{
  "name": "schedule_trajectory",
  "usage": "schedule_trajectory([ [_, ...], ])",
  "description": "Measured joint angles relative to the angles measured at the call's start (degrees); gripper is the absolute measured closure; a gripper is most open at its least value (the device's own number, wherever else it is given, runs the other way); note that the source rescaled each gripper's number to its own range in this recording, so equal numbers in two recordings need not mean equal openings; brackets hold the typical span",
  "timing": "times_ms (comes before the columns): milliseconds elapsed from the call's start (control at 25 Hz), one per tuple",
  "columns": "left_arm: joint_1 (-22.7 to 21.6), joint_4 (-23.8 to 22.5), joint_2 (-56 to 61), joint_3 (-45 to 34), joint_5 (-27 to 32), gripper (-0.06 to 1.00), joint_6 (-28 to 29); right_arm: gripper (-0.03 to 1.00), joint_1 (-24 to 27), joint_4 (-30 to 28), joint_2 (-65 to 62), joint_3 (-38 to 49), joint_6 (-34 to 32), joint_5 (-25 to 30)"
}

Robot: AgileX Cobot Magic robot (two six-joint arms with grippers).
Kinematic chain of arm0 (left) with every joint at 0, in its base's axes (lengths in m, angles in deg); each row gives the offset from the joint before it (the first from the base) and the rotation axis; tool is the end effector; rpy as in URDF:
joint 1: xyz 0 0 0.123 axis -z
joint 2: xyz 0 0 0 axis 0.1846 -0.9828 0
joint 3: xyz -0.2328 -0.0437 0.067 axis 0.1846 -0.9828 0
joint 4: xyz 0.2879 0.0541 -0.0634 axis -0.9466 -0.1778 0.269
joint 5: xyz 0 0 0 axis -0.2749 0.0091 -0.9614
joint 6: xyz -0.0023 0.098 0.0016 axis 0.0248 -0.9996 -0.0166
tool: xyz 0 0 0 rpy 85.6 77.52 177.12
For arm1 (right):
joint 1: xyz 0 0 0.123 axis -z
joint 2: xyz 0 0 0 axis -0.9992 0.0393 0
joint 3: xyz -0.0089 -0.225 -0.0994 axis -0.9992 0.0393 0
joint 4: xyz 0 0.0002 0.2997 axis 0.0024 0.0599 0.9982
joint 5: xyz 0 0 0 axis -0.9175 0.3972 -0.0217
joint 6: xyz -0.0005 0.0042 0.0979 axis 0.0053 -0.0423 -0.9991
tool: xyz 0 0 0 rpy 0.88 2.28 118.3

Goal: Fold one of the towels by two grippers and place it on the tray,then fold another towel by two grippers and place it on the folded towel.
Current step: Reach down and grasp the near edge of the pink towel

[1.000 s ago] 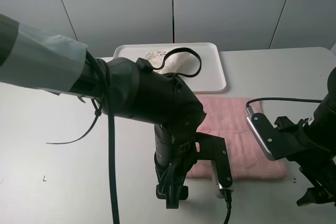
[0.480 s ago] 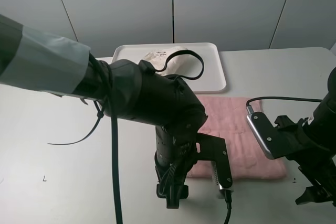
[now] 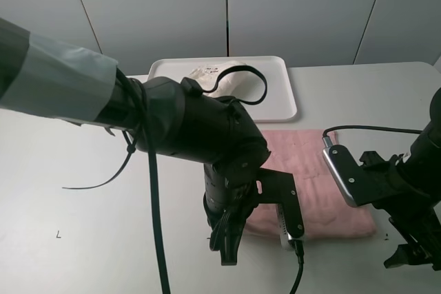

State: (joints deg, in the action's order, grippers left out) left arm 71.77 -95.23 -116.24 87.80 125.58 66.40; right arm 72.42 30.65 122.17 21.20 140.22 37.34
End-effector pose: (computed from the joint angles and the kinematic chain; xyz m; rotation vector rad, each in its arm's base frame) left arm 0.2001 -0.3415 0.0131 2.1218 2.2221 0.1372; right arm 0.1998 0.0647 0.0285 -2.3223 2.0891 0.1673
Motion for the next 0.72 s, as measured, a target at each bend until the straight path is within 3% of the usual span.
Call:
schedule_trajectory([
  [720,0.00,-0.12,0.00,0.00,-0.31,0.94,0.43,-0.03,0.00,0.21,0.00,2.50,0.43,-1.54],
])
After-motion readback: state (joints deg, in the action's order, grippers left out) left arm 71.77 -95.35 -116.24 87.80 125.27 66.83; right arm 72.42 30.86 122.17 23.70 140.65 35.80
